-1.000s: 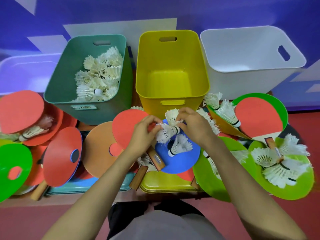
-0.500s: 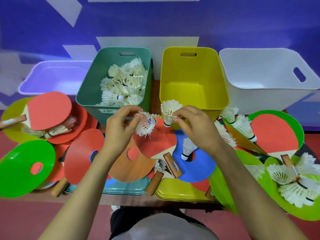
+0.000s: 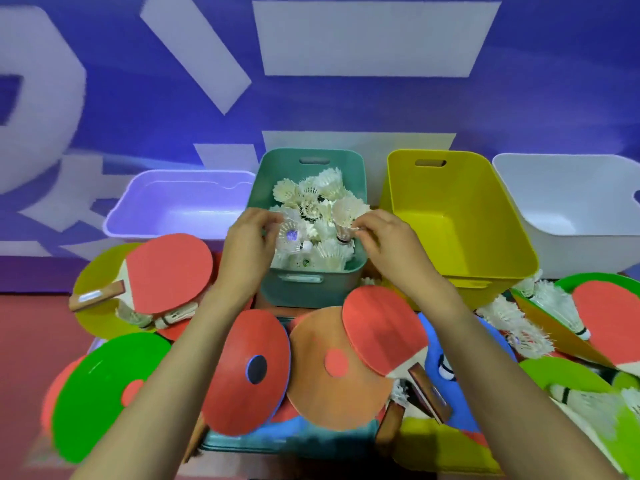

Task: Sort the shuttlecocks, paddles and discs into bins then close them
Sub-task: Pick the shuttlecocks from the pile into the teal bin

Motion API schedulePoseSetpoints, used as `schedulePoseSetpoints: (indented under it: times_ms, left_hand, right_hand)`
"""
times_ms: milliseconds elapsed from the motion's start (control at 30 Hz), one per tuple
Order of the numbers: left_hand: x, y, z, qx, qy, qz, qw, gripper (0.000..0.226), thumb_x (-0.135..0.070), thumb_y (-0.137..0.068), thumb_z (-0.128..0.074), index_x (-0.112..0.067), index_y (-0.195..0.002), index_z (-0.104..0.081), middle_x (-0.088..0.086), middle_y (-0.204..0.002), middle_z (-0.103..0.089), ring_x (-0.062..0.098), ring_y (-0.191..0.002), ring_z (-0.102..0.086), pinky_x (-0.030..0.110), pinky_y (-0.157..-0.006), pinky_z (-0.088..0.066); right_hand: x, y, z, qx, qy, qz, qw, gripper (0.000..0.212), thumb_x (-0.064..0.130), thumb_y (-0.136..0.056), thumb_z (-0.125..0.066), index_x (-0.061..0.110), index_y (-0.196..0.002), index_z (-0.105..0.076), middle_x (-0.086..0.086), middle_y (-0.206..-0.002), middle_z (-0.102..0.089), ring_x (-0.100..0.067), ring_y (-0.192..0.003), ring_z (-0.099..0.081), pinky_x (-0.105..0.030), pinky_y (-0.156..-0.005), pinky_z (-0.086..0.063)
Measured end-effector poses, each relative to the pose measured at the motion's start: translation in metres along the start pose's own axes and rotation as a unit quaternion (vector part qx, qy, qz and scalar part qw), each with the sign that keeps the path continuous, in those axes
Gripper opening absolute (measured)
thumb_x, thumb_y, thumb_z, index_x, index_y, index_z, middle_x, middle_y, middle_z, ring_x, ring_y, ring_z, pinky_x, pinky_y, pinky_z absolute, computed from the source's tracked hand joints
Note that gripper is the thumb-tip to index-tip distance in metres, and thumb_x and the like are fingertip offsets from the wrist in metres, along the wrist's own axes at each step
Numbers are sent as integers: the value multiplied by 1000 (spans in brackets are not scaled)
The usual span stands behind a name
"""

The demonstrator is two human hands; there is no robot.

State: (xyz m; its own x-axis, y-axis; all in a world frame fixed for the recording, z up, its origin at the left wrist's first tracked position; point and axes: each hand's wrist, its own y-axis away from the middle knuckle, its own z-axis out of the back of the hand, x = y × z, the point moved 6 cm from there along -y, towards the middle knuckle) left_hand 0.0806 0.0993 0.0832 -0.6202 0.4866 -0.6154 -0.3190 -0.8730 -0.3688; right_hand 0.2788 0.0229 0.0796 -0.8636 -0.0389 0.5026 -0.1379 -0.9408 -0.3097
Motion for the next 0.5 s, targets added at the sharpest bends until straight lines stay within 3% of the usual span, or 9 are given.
schedulePoseSetpoints:
  times_ms: [100,200,333,500]
  left_hand:
    - [18,-23,-11,68,-39,33,996,23,0,-85,-54,-6,-103,-67,13,-109,-62,29,-98,-60,34,-87,-48]
    - [26,-40,-34,169,-69,42,982,26,-1,-82,-55,-8,-103,-68,10,-113,-62,28,-102,-58,27,-86,-41]
    - [37,-48,-74,317,-102,36,942,26,-4,-83,-60,-9,-107,-67,7,-115,-64,22,-102,-59,20,-77,-36]
    - [52,-47,-115,435,-160,11,886,30,-6,-83,-63,-11,-112,-66,9,-121,-62,24,-110,-57,32,-93,-46]
  right_hand:
    - [-2,-26,-27,73,45,-28,996,16,14,-91,-56,5,-99,-66,-14,-101,-63,-30,-97,-57,-36,-80,-43]
    - [-8,-45,-52,168,122,-43,977,17,16,-92,-53,9,-100,-65,-14,-104,-64,-31,-97,-58,-38,-82,-47]
    - [-20,-58,-79,302,200,-78,929,24,5,-88,-51,13,-105,-65,-11,-111,-63,-30,-100,-60,-31,-77,-47]
    - [-25,-68,-95,363,265,-65,891,29,-1,-87,-50,14,-108,-64,-8,-115,-61,-28,-103,-59,-30,-75,-41]
